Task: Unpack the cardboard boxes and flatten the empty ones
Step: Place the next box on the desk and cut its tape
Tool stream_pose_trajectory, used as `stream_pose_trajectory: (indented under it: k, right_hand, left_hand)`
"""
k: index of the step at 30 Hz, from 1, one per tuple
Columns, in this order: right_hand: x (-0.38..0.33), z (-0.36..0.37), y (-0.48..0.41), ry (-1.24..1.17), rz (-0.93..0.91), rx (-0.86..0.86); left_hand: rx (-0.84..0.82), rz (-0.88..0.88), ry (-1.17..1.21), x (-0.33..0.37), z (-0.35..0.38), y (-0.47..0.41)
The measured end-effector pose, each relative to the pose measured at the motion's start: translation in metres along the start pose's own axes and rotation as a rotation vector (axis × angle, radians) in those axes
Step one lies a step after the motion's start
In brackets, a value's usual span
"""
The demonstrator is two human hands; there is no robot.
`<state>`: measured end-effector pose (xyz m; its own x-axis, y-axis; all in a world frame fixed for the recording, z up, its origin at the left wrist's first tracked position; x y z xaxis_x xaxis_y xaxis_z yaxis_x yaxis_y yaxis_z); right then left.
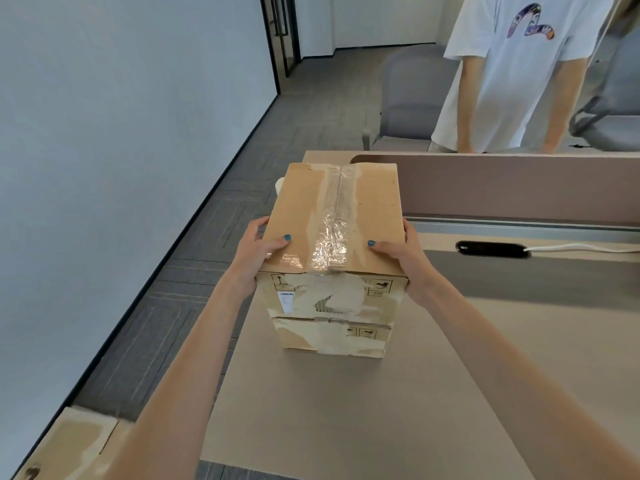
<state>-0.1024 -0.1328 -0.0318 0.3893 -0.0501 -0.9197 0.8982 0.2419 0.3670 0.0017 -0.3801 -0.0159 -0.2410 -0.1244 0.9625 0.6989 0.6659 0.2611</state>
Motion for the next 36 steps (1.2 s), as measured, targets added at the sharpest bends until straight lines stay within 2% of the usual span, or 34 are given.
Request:
stream_pose_trajectory:
  k: [8,18,26,36]
  right_hand:
    - [-0.007,-0.072,0.016,-0.054,-0.013,-0.004]
    - [-0.04,-0.257,0.051,-0.057,-0.09,0.042]
    - [-0.024,-0.405,0.086,0.009,-0.07,0.116]
    - [0.056,-0.509,0.106,-0.022,0.051,0.15]
  left_hand:
    - [0.008,0.125,-0.019,0.011,0.053,0.057]
    - [-0.032,0.19,-0.02,0.008,0.213,0.166]
    - [-0.079,0.152,-0.017,-0.046,0.331,0.252]
    - [-0.127,0.031,-0.059,-0.144,0.397,0.305]
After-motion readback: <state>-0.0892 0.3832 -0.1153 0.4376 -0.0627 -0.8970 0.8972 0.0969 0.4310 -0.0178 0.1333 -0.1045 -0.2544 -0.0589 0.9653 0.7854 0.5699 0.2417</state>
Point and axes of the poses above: each hand's wrist, its own y-axis away from the middle knuckle, its own z-axis out of the palm, x = y × z, the point moved 2 cm from there along -y, towards the middle knuckle, and after that the axes turned 11 degrees about x, right-handed, at the moved point
